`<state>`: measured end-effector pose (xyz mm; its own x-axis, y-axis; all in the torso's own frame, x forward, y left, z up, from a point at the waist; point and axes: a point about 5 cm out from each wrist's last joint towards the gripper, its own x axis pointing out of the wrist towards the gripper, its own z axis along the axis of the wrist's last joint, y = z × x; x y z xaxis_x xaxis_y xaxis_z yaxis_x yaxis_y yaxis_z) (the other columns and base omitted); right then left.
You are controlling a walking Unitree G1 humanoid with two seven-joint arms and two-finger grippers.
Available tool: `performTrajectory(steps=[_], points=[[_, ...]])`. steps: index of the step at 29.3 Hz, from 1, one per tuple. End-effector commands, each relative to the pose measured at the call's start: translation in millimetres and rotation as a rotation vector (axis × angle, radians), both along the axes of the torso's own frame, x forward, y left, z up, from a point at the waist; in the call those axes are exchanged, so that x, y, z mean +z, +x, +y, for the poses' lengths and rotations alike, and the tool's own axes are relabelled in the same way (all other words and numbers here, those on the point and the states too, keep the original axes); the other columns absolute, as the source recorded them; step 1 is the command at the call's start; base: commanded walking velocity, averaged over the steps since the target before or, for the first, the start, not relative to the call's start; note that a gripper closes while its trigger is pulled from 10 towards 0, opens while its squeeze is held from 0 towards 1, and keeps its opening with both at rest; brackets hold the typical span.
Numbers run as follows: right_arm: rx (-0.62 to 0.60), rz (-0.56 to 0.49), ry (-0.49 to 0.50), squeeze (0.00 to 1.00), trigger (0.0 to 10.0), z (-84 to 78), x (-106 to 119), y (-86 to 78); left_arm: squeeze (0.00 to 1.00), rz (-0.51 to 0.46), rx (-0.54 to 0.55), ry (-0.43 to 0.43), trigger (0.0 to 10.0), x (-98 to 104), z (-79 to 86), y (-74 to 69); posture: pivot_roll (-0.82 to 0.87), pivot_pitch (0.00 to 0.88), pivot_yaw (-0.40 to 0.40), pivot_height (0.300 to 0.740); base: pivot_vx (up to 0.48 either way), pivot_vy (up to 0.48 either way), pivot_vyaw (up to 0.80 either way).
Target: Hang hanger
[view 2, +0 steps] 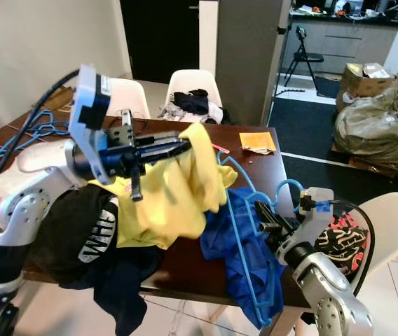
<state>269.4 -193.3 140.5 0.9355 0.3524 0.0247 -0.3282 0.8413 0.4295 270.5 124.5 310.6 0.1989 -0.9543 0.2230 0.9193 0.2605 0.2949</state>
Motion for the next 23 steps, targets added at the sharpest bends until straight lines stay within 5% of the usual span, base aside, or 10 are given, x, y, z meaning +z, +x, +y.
performTrajectory(steps=[1,5,13,14,15,23], points=[[0.0,0.011,0.031,0.0,10.0,-1.3,-1,1.6,0.0,-0.015,-0.042,-0.015,0.0,7,2.2,-8.5,-0.01,0.0,-0.035,0.74,0.0,0.0,0.0],[0.012,0.01,0.048,0.0,10.0,-0.2,0,6.4,0.0,0.042,-0.115,-0.105,0.0,22,9.6,-26.5,0.0,0.0,-0.039,0.74,0.0,0.0,0.0],[0.012,0.008,0.053,0.0,10.0,-0.7,0,7.5,0.0,0.082,-0.111,-0.095,0.7,16,5.0,-27.1,-0.01,0.0,-0.035,0.74,0.0,0.0,0.0],[0.01,0.007,0.056,0.0,10.0,-1.0,0,8.0,0.0,0.093,-0.111,-0.097,5.9,14,2.1,-26.0,-0.01,0.0,-0.035,0.74,-0.439,0.0,0.0],[0.009,0.006,0.057,0.0,10.0,-1.1,0,8.7,0.0,0.121,-0.108,-0.097,10.0,8,-4.5,-22.7,-0.01,0.0,-0.033,0.74,0.0,0.0,0.0],[0.002,0.005,0.063,0.0,10.0,-2.1,-1,9.5,0.0,0.242,-0.129,-0.121,10.0,-14,-28.2,-18.3,-0.01,0.0,-0.024,0.74,-0.344,0.0,0.0]])
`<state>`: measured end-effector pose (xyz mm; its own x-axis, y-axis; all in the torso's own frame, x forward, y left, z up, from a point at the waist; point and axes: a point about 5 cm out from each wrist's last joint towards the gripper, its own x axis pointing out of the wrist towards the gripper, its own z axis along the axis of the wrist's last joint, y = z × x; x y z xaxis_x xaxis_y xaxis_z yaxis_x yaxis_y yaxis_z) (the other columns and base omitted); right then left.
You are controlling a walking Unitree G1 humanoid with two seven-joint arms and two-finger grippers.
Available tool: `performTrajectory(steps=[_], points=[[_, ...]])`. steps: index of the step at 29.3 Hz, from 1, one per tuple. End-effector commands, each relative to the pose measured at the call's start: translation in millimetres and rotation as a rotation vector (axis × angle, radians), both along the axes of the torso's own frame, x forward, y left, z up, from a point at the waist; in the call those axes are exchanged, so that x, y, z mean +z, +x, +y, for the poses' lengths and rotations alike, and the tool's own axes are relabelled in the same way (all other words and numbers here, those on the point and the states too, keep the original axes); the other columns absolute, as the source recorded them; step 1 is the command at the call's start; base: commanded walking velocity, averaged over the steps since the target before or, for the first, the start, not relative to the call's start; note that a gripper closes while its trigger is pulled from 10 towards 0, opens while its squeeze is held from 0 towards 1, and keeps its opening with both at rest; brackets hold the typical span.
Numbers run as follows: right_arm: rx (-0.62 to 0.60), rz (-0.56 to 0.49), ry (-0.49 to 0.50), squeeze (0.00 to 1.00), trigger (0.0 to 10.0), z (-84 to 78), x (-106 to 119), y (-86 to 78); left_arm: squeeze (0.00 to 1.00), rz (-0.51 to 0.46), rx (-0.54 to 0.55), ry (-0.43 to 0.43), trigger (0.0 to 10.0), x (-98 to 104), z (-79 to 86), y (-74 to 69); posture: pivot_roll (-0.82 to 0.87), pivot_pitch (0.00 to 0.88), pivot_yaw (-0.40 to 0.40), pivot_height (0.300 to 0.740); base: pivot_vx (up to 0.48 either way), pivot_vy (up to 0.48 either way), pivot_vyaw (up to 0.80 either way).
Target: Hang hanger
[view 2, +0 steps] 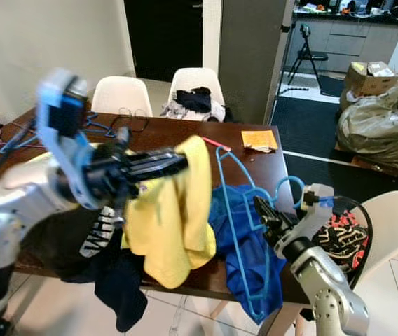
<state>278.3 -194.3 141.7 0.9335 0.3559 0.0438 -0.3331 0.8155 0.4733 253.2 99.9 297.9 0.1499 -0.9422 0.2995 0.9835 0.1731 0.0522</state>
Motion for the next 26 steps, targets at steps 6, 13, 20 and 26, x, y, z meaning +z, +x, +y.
performTrajectory(steps=[6,13,20,26], points=[[-0.008,0.01,0.011,0.0,10.0,-1.6,-3,1.3,0.0,0.051,-0.031,-0.006,10.0,-7,-11.2,-3.0,-0.01,0.0,-0.02,0.74,-0.477,0.0,0.0],[-0.01,0.015,0.013,0.0,10.0,-1.4,-4,1.5,0.0,0.091,-0.078,-0.015,10.0,-17,-26.4,-7.0,-0.02,0.0,-0.015,0.74,-0.48,0.0,0.0],[-0.015,0.014,0.011,0.0,10.0,-2.6,-4,1.8,0.0,0.107,-0.098,-0.023,10.0,-21,-36.5,-9.4,-0.02,0.0,-0.015,0.74,-0.478,0.0,0.0],[-0.025,0.016,0.031,0.0,10.0,-4.3,-3,3.2,0.0,0.118,-0.137,-0.045,10.0,-21,-50.9,-11.5,-0.02,0.0,-0.016,0.74,-0.477,0.0,0.0]])
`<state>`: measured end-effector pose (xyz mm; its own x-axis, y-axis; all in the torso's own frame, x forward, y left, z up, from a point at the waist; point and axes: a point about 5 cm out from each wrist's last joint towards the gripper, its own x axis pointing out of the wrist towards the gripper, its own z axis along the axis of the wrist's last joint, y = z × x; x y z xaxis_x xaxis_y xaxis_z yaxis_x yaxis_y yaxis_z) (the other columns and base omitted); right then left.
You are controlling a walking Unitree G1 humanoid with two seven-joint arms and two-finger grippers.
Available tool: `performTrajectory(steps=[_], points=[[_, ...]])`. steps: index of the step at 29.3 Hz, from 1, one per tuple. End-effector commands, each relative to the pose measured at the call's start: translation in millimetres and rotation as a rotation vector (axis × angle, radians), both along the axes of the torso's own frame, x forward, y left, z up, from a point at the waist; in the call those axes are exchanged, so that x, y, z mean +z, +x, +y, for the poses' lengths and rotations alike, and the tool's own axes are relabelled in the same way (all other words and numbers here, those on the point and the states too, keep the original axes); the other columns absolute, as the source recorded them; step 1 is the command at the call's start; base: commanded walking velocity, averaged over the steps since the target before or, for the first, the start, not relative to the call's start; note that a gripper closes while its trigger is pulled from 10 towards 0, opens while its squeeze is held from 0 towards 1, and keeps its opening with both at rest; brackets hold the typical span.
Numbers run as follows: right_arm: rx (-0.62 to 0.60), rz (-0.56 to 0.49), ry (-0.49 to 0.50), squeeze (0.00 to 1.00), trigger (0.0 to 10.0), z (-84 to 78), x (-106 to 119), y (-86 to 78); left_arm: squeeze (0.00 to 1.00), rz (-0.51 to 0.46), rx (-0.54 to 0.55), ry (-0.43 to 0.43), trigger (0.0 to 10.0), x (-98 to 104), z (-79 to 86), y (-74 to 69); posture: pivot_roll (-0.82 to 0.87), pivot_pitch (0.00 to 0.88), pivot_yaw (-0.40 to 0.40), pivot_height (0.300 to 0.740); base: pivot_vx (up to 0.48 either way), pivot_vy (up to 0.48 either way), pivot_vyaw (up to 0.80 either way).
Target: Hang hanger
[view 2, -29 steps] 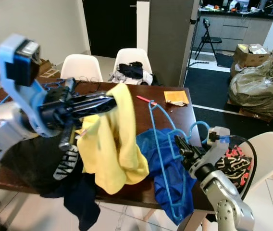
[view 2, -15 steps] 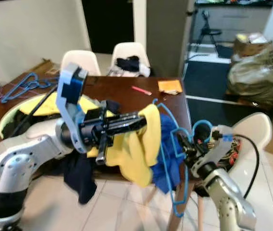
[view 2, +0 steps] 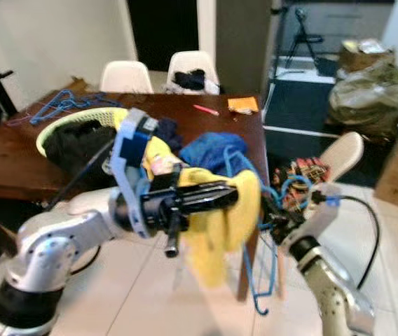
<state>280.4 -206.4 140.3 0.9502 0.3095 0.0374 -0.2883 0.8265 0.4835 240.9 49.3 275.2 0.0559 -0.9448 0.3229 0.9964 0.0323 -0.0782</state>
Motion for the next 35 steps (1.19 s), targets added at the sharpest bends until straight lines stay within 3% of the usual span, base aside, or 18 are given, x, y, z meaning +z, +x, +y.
performTrajectory(steps=[1,3,4,8,15,18,19,20,22,24,26,27,28,30,32,33,34,35], points=[[0.024,0.006,0.022,0.0,10.0,7.8,-2,1.1,0.0,-0.009,0.004,-0.006,10.0,1,-0.3,0.8,-0.02,0.0,-0.016,0.74,-0.476,0.0,0.0],[0.019,0.011,0.029,0.0,10.0,7.0,-2,1.3,0.0,0.002,-0.011,-0.015,10.0,0,-6.2,0.1,-0.02,0.0,-0.016,0.74,-0.476,0.0,0.0],[0.015,0.023,0.031,0.0,10.0,6.5,-3,1.5,0.0,0.043,-0.055,-0.019,10.0,-9,-23.0,-2.5,-0.03,0.0,-0.013,0.74,-0.319,0.0,-0.8],[0.013,0.033,0.025,0.0,10.0,6.3,-4,1.3,0.0,0.08,-0.088,-0.013,10.0,-18,-35.9,-6.4,-0.03,0.0,-0.01,0.74,-0.159,0.0,-0.8],[-0.038,0.05,0.031,0.0,10.0,0.2,-6,2.3,0.0,0.091,-0.066,0.036,10.0,-30,-39.4,-5.1,-0.03,0.0,-0.009,0.74,0.0,0.0,-0.8],[-0.087,0.065,0.003,0.0,10.0,-4.6,-7,4.4,0.0,0.046,0.064,0.215,10.0,-56,-31.0,10.1,-0.03,0.0,-0.007,0.74,0.0,0.0,-0.8],[-0.087,0.065,0.003,0.0,10.0,-4.6,-7,4.4,0.0,0.046,0.064,0.215,10.0,-56,-31.0,10.1,-0.03,0.0,-0.007,0.74,0.0,0.0,-0.8],[-0.104,0.072,-0.011,0.0,10.0,-6.3,-8,4.9,0.0,0.028,0.121,0.289,10.0,-66,-25.6,17.1,-0.03,0.0,-0.007,0.74,0.0,0.0,-0.8],[-0.161,0.11,-0.089,0.0,10.0,-13.2,-12,6.9,0.0,-0.052,0.329,0.59,10.0,-105,1.8,41.7,-0.04,0.0,-0.007,0.74,0.0,0.0,-0.8],[-0.161,0.11,-0.089,0.0,10.0,-13.2,-12,6.9,0.0,-0.052,0.329,0.59,10.0,-105,1.8,41.7,-0.04,0.0,-0.007,0.74,0.0,0.0,-0.8],[-0.207,0.144,-0.182,0.0,10.0,-19.8,-15,8.6,0.0,-0.091,0.456,0.776,10.0,-128,30.1,55.3,-0.04,0.0,-0.006,0.74,0.0,0.0,-0.8],[-0.207,0.144,-0.182,0.0,10.0,-19.8,-15,8.6,0.0,-0.091,0.456,0.776,10.0,-128,30.1,55.3,-0.04,0.0,-0.006,0.74,0.0,0.0,-0.8],[-0.234,0.159,-0.237,0.0,10.0,-23.5,-16,9.0,0.0,-0.055,0.5,0.772,10.0,-133,41.1,57.0,-0.04,0.0,-0.009,0.74,0.0,0.0,-0.8],[-0.234,0.159,-0.237,0.0,10.0,-23.5,-16,9.0,0.0,-0.055,0.5,0.772,10.0,-133,41.1,57.0,-0.04,0.0,-0.009,0.74,0.0,0.0,-0.8],[-0.274,0.177,-0.356,0.0,10.0,-28.7,-17,8.8,0.0,0.057,0.55,0.685,10.0,-142,54.2,53.6,-0.04,0.0,-0.016,0.74,0.0,0.0,-0.8],[-0.274,0.177,-0.356,0.0,10.0,-28.7,-17,8.8,0.0,0.057,0.55,0.685,10.0,-142,54.2,53.6,-0.04,0.0,-0.016,0.74,0.0,0.0,-0.8],[-0.28,0.176,-0.441,0.0,10.0,-29.6,-16,8.8,0.0,0.119,0.572,0.58,10.0,-139,59.6,53.8,-0.04,0.0,-0.019,0.74,0.0,0.0,-0.8],[-0.28,0.176,-0.441,0.0,10.0,-29.6,-16,8.8,0.0,0.119,0.572,0.58,10.0,-139,59.6,53.8,-0.04,0.0,-0.019,0.74,0.0,0.0,-0.8]])
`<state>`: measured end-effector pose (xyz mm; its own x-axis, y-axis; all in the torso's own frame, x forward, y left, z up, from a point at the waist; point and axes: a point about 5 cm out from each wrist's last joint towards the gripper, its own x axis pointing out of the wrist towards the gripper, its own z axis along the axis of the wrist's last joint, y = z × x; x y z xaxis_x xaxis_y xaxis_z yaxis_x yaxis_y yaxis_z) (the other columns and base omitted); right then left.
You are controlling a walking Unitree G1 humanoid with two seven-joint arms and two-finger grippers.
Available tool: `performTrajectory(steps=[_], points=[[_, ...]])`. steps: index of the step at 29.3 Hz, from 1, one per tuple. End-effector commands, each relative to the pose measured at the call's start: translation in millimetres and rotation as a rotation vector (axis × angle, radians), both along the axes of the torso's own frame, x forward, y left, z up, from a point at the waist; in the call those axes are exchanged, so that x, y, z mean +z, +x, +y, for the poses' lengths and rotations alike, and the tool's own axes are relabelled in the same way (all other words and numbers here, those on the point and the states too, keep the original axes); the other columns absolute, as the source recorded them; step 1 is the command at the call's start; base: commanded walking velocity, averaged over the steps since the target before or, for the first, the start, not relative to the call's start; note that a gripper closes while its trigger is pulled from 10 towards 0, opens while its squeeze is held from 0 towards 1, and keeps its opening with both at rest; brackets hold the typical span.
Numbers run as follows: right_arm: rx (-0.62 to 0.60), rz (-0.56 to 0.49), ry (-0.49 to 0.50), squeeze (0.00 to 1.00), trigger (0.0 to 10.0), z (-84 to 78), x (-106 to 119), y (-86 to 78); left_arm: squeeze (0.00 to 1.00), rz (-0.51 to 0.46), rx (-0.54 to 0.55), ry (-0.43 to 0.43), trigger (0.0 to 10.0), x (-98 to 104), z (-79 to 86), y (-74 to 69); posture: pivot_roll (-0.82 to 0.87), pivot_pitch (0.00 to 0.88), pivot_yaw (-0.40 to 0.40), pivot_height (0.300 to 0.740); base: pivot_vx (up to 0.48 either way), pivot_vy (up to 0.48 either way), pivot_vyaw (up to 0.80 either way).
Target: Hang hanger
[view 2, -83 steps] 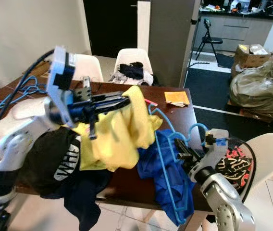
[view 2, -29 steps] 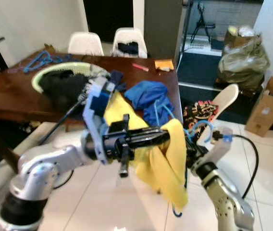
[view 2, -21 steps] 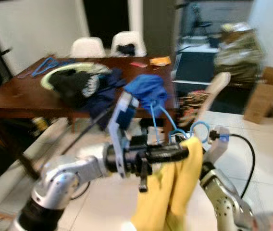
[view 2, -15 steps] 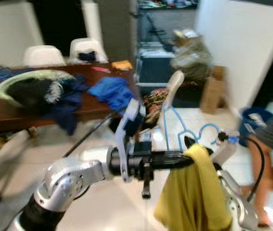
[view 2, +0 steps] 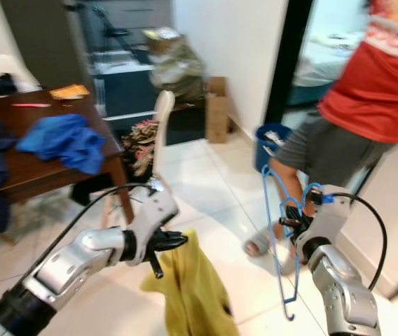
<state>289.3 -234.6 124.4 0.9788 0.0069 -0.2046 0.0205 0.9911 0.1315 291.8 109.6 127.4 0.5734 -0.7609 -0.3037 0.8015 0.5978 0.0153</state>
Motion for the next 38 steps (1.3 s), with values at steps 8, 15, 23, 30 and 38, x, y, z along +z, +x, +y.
performTrajectory(steps=[8,15,23,30,38], points=[[0.166,0.073,-0.257,0.0,10.0,5.1,-3,-3.3,0.0,0.007,-0.134,-0.228,10.0,12,-3.6,-9.9,-0.05,0.0,-0.026,0.74,0.0,0.0,-0.8],[0.259,0.155,-0.162,0.0,10.0,5.7,-14,-22.0,0.0,0.114,-0.32,-0.334,10.0,10,-11.3,-28.6,-0.08,0.0,-0.021,0.74,0.0,0.0,-0.8],[0.197,0.139,-0.079,0.0,10.0,-1.4,-15,-23.8,0.0,0.169,-0.355,-0.353,10.0,6,-8.2,-25.2,-0.09,0.0,-0.008,0.74,0.0,0.0,-0.8],[0.184,0.134,-0.072,0.0,10.0,-2.5,-14,-25.1,0.0,-0.242,0.214,-0.129,10.0,55,67.9,49.4,-0.11,0.0,-0.003,0.74,0.0,0.0,-0.8],[0.183,0.138,-0.055,0.0,10.0,-3.9,-14,-24.4,0.0,-0.628,0.327,-0.194,10.0,191,112.7,59.0,-0.09,0.0,0.004,0.74,0.0,0.0,-0.8]])
